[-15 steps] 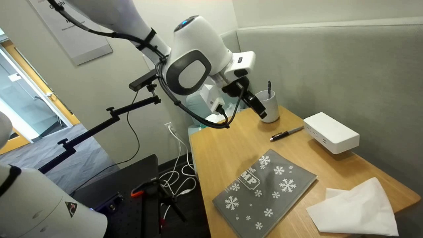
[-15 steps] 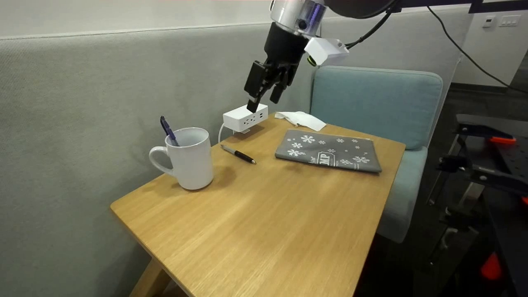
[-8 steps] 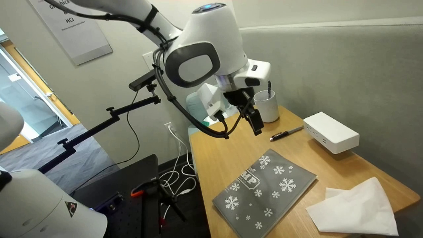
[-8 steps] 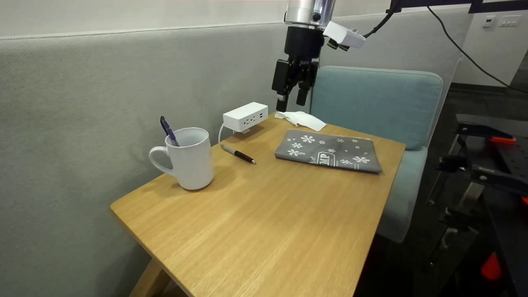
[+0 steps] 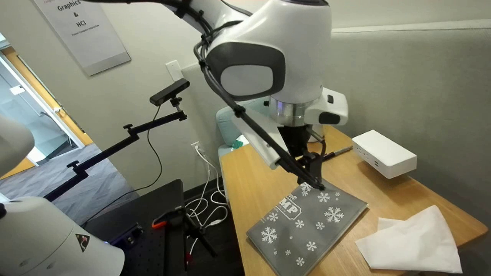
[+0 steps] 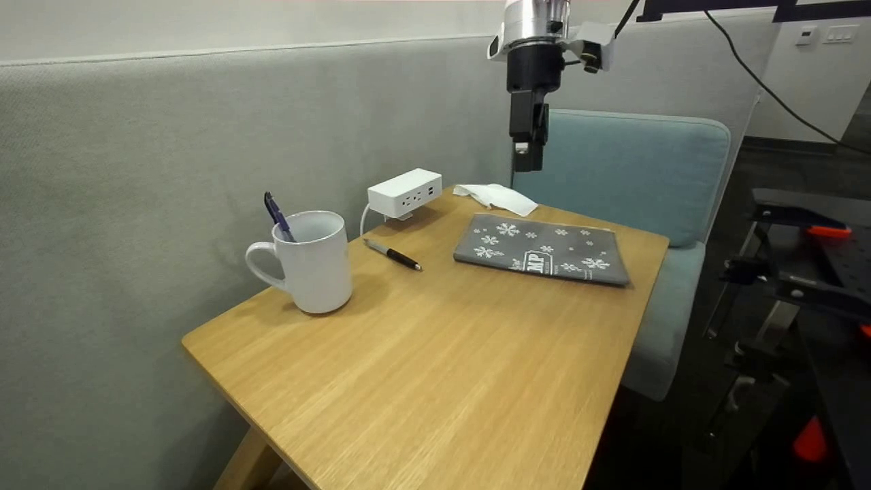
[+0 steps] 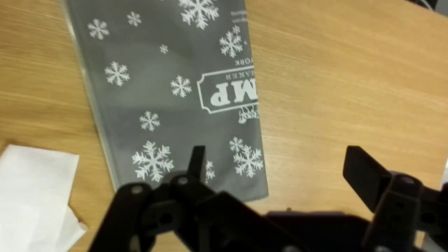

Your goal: Pick up one pen from the table and put it in the white cup. Open the grey object on the table.

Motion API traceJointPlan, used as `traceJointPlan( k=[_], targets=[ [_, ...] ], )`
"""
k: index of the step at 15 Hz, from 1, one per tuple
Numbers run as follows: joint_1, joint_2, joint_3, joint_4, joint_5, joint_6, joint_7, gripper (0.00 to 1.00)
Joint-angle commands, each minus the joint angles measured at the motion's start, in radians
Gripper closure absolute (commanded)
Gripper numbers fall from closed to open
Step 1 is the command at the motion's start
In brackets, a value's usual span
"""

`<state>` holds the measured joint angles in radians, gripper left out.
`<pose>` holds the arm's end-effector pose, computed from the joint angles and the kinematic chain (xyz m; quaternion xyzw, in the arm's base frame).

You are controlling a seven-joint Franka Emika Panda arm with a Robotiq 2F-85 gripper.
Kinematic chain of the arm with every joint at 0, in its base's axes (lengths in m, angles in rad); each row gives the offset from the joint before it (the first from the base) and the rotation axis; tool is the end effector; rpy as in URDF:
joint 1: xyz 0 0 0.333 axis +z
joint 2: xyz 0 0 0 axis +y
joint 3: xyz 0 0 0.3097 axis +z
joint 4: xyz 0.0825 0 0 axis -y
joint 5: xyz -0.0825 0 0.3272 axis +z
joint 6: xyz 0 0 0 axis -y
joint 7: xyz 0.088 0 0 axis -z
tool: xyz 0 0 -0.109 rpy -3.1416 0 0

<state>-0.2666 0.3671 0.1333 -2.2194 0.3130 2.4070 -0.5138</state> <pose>0.4944 -0.0637 0.2368 -0.9871 -0.0611 0.0474 0.1401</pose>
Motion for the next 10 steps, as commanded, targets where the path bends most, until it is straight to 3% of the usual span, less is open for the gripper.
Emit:
traceJointPlan(
  k=[1, 6, 7, 10],
  targets=[
    [0.020, 0.007, -0.035, 0.009, -0.021, -0.036, -0.034, 0.00],
    [0.025, 0.028, -0.043, 0.019, -0.053, -0.054, -0.057, 0.00],
    [0.039, 0.028, -0.059, 0.003, -0.063, 0.044, -0.022, 0.00],
    [0.008, 0.045, -0.067, 0.017, -0.051, 0.136, -0.054, 0.00]
  ],
)
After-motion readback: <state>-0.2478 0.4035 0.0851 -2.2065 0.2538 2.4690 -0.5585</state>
